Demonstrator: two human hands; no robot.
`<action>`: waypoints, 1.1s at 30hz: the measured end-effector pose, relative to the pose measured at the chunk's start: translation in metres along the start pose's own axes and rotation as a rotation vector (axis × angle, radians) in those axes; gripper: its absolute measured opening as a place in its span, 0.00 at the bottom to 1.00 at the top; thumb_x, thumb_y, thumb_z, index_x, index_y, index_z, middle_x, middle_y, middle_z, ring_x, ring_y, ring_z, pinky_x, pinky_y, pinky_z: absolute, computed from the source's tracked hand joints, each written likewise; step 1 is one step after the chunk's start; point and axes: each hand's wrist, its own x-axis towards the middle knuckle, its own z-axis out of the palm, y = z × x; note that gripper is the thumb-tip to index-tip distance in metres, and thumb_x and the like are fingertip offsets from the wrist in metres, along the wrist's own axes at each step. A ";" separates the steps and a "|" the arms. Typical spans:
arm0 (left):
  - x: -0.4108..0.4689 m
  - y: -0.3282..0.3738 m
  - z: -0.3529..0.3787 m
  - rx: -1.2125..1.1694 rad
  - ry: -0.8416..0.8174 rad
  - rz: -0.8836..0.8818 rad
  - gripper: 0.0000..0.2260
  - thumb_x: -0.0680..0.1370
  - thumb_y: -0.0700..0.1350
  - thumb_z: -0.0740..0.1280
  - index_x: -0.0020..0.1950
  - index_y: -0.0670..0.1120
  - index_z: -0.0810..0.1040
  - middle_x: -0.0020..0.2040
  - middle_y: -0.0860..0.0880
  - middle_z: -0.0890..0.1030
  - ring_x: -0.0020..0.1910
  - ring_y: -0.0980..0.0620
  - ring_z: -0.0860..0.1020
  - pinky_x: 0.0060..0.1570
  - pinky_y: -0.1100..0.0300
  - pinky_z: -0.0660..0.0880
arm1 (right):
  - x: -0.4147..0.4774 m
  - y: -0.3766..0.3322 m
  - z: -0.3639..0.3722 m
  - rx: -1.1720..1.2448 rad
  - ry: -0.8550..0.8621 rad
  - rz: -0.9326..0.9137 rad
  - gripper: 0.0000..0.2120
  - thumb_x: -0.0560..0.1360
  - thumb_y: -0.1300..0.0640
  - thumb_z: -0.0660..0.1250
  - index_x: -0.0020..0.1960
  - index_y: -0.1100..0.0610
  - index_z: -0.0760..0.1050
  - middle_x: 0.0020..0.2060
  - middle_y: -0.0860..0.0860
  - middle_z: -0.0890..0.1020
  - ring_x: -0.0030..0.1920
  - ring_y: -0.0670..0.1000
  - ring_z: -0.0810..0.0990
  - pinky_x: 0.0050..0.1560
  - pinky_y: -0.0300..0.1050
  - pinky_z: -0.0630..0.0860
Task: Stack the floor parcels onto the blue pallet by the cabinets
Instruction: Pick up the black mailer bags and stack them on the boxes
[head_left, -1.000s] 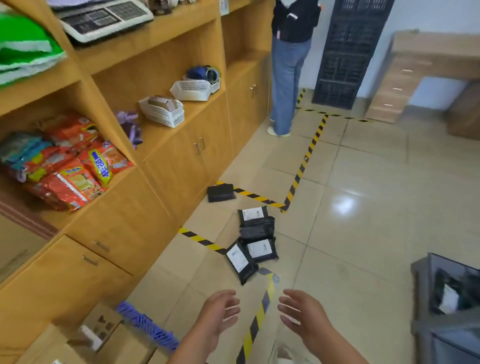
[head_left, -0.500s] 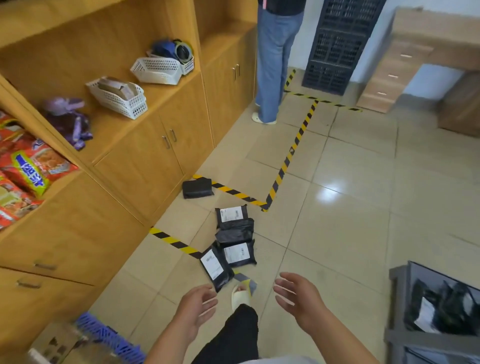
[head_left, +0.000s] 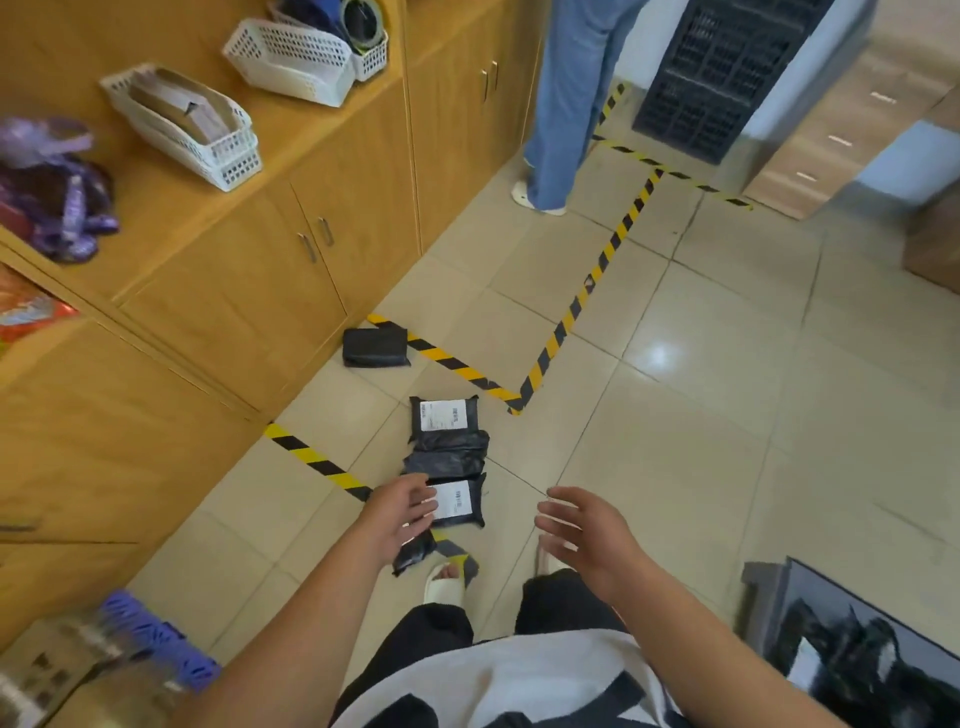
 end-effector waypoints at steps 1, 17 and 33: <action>0.005 0.004 0.000 -0.007 0.009 0.000 0.07 0.80 0.43 0.64 0.56 0.44 0.77 0.49 0.44 0.81 0.52 0.46 0.80 0.51 0.53 0.77 | 0.010 -0.006 0.005 -0.023 -0.016 0.015 0.11 0.79 0.58 0.65 0.58 0.61 0.79 0.49 0.58 0.83 0.48 0.58 0.83 0.46 0.49 0.79; 0.037 -0.102 -0.029 -0.146 0.596 -0.309 0.10 0.80 0.36 0.63 0.39 0.45 0.74 0.44 0.43 0.75 0.33 0.52 0.74 0.37 0.60 0.68 | 0.208 -0.097 0.099 -0.621 -0.328 0.301 0.10 0.80 0.53 0.65 0.53 0.60 0.76 0.48 0.58 0.83 0.48 0.56 0.82 0.46 0.50 0.78; 0.394 -0.197 -0.026 0.265 0.353 -0.241 0.23 0.73 0.44 0.71 0.68 0.46 0.72 0.56 0.47 0.75 0.43 0.52 0.75 0.33 0.63 0.68 | 0.445 0.123 0.079 -0.693 -0.024 0.515 0.09 0.81 0.54 0.62 0.56 0.59 0.76 0.53 0.58 0.83 0.52 0.56 0.83 0.48 0.50 0.79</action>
